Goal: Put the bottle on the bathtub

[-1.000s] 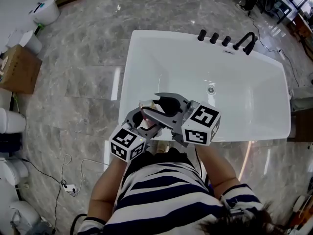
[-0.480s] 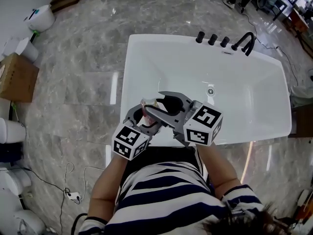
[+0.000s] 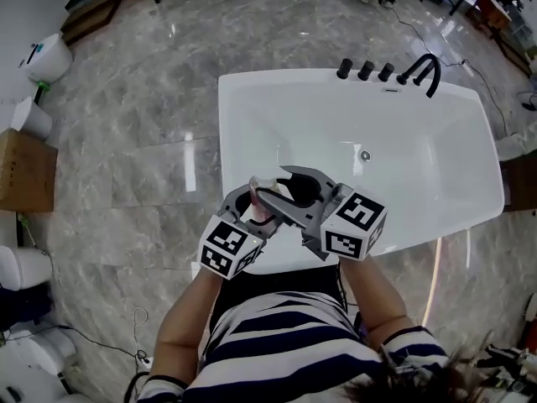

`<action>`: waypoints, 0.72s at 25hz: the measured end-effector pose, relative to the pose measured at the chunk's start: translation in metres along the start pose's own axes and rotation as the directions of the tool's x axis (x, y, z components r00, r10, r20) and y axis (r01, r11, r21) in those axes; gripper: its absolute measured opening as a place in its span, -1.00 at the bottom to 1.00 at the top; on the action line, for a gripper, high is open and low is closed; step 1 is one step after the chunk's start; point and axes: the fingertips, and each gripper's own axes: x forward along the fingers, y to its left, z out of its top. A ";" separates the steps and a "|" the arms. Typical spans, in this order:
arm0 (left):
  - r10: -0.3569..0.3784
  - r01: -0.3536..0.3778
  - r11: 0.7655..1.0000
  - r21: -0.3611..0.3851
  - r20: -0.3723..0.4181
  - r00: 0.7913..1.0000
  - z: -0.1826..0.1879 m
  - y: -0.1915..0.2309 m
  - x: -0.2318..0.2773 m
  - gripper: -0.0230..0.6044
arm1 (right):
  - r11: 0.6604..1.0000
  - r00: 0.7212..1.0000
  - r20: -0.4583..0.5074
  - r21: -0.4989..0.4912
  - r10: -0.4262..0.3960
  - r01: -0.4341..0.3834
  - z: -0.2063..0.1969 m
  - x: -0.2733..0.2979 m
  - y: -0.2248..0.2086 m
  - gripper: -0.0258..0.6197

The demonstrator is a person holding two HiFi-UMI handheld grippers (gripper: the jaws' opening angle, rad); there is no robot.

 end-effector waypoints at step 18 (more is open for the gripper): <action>-0.121 0.126 0.989 0.071 -0.074 0.990 0.011 0.134 0.042 0.08 | 0.987 0.987 -0.012 0.041 -0.158 0.158 0.024 0.100 -0.101 -0.36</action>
